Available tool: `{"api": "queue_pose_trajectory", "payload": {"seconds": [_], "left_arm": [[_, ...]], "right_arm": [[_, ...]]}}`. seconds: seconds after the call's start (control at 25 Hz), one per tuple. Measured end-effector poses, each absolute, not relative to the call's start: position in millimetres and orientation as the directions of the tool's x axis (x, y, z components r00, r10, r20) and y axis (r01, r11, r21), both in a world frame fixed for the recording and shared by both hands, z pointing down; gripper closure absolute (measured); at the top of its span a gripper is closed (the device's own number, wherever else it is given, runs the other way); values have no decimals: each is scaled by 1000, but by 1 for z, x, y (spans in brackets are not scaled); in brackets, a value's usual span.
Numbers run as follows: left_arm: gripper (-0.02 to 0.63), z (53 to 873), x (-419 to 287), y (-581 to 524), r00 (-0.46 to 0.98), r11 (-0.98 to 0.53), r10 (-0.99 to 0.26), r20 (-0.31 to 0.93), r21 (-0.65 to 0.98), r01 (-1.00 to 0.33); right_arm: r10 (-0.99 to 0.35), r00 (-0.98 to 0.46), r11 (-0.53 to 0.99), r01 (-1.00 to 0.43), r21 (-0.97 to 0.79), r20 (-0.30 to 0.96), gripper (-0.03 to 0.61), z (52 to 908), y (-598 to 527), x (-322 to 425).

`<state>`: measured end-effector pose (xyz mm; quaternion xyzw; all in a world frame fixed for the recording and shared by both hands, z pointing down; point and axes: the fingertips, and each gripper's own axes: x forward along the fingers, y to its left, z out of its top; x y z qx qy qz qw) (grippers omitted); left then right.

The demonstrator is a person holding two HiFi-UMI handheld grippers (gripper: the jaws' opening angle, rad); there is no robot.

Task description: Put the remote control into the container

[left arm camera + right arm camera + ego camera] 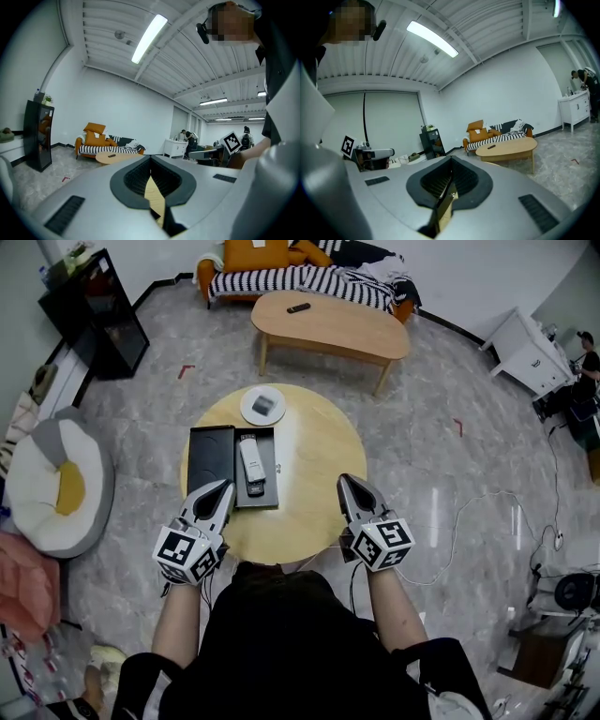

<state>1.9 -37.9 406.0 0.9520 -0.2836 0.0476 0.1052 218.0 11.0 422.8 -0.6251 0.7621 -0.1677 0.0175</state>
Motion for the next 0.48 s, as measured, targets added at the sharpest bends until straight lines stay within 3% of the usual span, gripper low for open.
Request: {"api": "queue_pose_trajectory", "payload": {"seconds": [0.48], "left_arm": [[607,411,-13,-42,805,-780,-575,148,200,-593]], "right_arm": [[-946,-270,219,-940,-260,180,571,421,6,200]]}}
